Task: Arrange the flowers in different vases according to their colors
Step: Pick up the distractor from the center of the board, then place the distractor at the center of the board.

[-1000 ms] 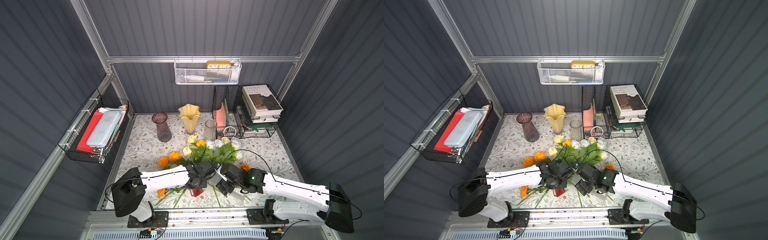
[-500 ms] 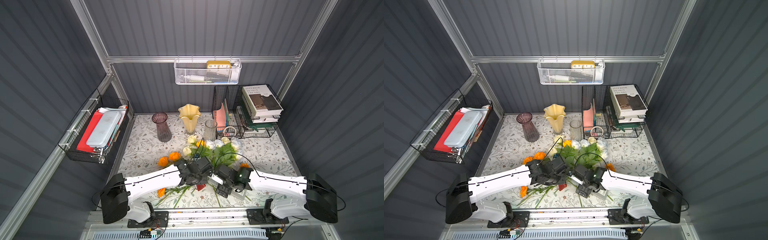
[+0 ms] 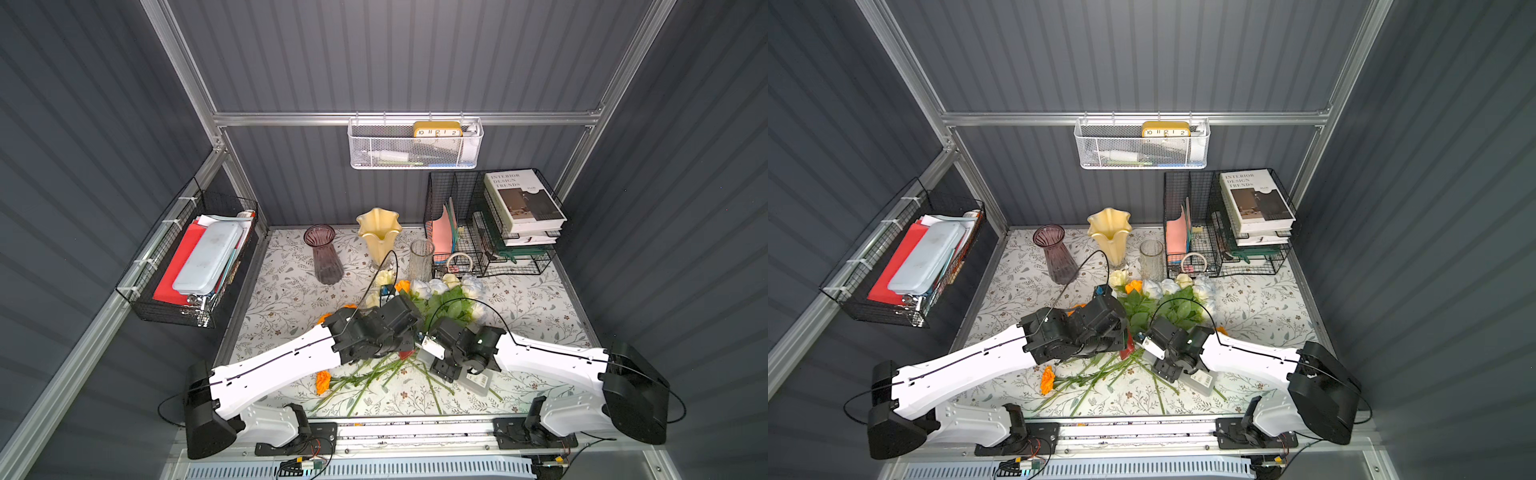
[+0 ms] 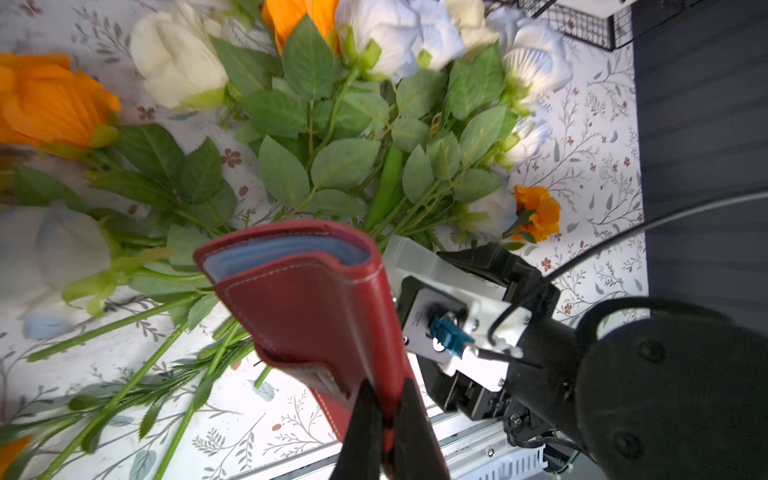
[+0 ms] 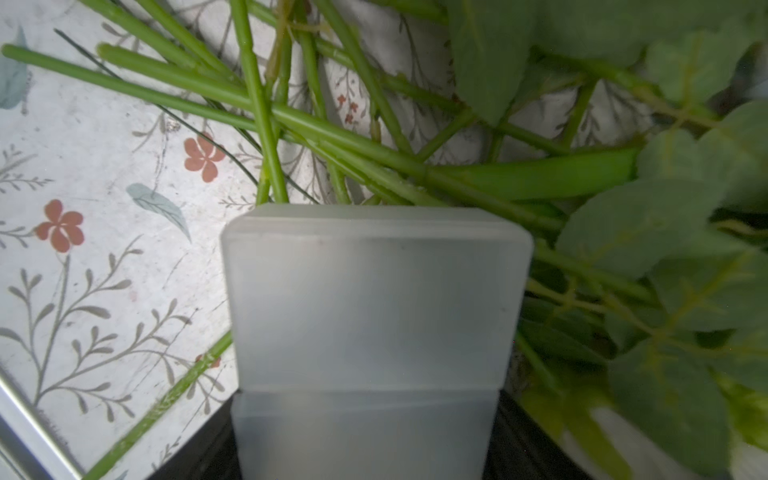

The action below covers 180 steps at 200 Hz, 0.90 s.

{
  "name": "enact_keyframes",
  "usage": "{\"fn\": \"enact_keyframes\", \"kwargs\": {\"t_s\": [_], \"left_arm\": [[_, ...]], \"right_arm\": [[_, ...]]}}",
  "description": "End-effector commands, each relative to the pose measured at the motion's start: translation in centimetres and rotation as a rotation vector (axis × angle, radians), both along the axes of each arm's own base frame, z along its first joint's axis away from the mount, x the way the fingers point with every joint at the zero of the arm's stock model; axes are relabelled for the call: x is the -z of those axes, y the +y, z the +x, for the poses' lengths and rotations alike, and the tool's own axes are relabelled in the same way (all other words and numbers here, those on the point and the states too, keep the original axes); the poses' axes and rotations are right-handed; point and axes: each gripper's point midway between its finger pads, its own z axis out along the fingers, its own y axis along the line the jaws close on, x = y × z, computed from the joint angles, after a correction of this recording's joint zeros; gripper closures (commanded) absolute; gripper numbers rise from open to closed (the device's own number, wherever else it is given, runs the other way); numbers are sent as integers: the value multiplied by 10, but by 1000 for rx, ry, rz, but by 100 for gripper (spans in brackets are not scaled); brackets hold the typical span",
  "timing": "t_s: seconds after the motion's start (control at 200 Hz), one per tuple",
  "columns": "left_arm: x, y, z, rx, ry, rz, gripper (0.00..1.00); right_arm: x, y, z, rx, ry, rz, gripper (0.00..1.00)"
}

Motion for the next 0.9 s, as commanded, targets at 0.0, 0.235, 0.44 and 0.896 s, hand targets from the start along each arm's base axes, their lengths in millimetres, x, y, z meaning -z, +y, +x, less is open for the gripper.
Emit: {"fn": "enact_keyframes", "kwargs": {"t_s": [0.0, 0.235, 0.44, 0.896], "left_arm": [[-47, 21, 18, -66, -126, 34, 100], [-112, 80, 88, -226, -332, 27, 100], [-140, 164, 148, -432, -463, 130, 100], [-89, 339, 208, -670, -409, 274, 100]], "right_arm": [[-22, -10, 12, 36, -99, -15, 36], [-97, -51, 67, 269, -414, -2, 34], [-145, -147, 127, 733, -623, -64, 37], [-102, -348, 134, 1408, -507, -153, 38]]}}
